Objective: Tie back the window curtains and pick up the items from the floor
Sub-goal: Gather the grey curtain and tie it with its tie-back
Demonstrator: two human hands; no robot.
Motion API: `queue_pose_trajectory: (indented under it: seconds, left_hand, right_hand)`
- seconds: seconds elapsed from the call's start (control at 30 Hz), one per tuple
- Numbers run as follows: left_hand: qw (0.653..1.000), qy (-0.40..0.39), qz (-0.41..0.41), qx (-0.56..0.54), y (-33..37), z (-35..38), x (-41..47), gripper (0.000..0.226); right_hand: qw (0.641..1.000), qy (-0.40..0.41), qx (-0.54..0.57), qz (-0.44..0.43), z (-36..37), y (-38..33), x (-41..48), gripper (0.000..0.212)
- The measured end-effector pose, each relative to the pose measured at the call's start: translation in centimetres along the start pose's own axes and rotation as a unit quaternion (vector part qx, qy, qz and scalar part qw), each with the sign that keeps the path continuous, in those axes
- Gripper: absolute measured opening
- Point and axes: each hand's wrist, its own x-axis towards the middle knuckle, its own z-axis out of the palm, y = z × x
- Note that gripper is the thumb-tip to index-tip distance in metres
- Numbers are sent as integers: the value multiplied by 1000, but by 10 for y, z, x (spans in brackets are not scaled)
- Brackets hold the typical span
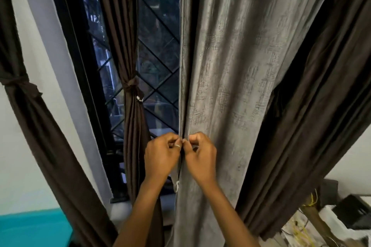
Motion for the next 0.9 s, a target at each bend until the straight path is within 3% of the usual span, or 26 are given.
queue_pose_trajectory:
  seconds: [0.43,0.67,0.83,0.9]
  left_hand:
    - [999,27,14,-25,37,27,-26,9]
    - [998,42,1,52,52,45,-37,12]
    - [989,60,-49,127,78,56,-36,38]
    - [983,67,-79,153,84,59,-29,33]
  right_hand:
    - [997,-59,40,-8,-29,30,7,4]
    - [994,-72,80,-16,-46,38,4,6]
    - [995,-52,81,-19,-53,42,-1,23]
    - [995,-54,85,-19,-55,43,-1,28]
